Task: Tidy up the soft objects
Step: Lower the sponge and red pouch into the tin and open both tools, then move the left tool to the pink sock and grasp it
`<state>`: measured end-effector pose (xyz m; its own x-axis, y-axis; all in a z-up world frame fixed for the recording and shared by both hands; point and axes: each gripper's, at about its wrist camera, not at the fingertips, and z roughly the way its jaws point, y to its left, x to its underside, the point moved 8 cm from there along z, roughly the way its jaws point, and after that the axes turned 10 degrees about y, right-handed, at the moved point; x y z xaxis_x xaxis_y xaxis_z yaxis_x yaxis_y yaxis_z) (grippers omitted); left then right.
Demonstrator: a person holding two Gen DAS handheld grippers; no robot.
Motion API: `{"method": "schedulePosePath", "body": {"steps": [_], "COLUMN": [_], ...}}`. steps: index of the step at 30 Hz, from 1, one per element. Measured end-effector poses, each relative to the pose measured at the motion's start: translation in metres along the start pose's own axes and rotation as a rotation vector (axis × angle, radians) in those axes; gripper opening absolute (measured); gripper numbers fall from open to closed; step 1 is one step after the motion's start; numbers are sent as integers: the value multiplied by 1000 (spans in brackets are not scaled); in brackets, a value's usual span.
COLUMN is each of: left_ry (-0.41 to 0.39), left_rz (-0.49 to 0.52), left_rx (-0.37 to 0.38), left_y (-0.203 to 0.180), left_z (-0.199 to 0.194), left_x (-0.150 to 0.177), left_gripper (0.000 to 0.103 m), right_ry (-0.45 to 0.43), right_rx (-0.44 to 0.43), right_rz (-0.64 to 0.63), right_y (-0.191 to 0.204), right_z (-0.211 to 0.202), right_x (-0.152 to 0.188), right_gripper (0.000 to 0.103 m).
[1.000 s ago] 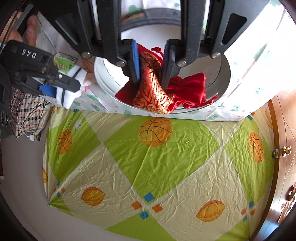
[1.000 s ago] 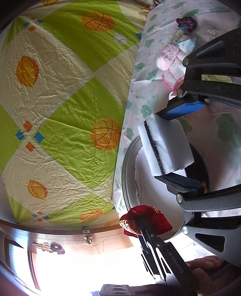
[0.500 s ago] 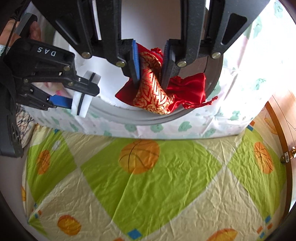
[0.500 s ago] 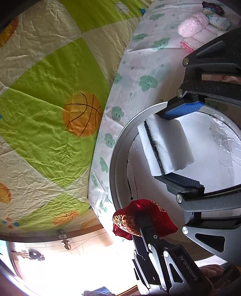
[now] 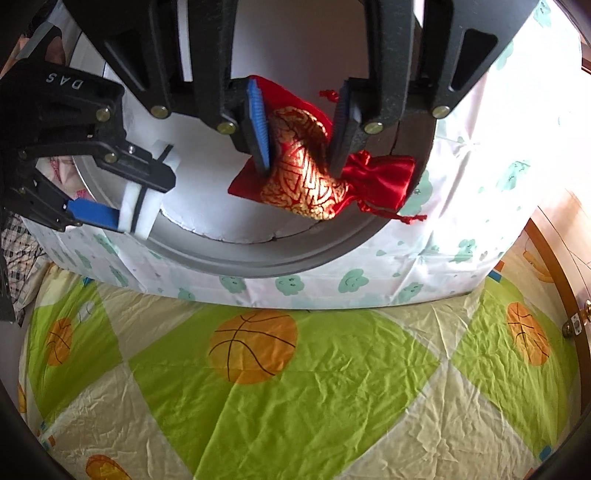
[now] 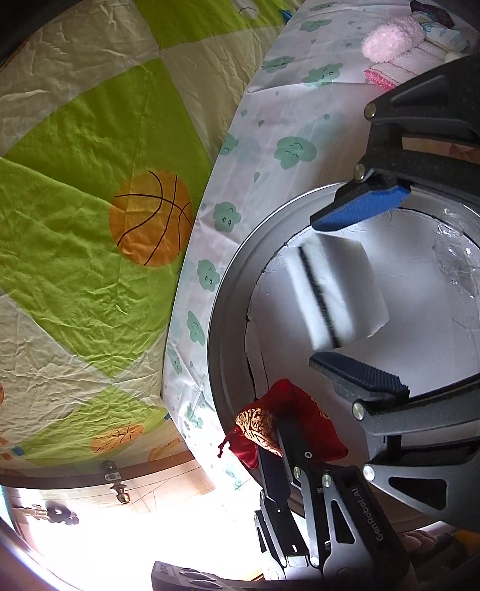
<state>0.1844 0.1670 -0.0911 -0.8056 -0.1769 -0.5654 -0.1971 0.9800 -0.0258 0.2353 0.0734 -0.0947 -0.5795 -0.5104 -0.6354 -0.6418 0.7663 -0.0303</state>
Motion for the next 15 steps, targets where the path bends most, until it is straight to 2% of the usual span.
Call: {"method": "schedulePosePath", "body": {"steps": [2,3,6,9,15], "left_ry": [-12,-23,-76,-126,-228], "left_rz": [-10,-13,-25,-46,-58], "left_rx": [-4,-11,-27,-8,31], "left_y": [1,2,4,4,-15], "left_z": [-3,-5,-19,-34,-62], "left_x": [-1,-1,-3,-2,16], "left_gripper": [75,80,84,87,87], "right_ry": [-25,-36,-76,-105,-160], "right_rx": [2,0,-18,-23,-35], "right_rz": [9,14,41,71,92], "right_y": [-2,-2,-7,-14,-29], "right_z": [-7,-10,-24,-37,-70], "right_x": [0,1,4,11,41], "right_gripper": [86,86,86,86,86]}}
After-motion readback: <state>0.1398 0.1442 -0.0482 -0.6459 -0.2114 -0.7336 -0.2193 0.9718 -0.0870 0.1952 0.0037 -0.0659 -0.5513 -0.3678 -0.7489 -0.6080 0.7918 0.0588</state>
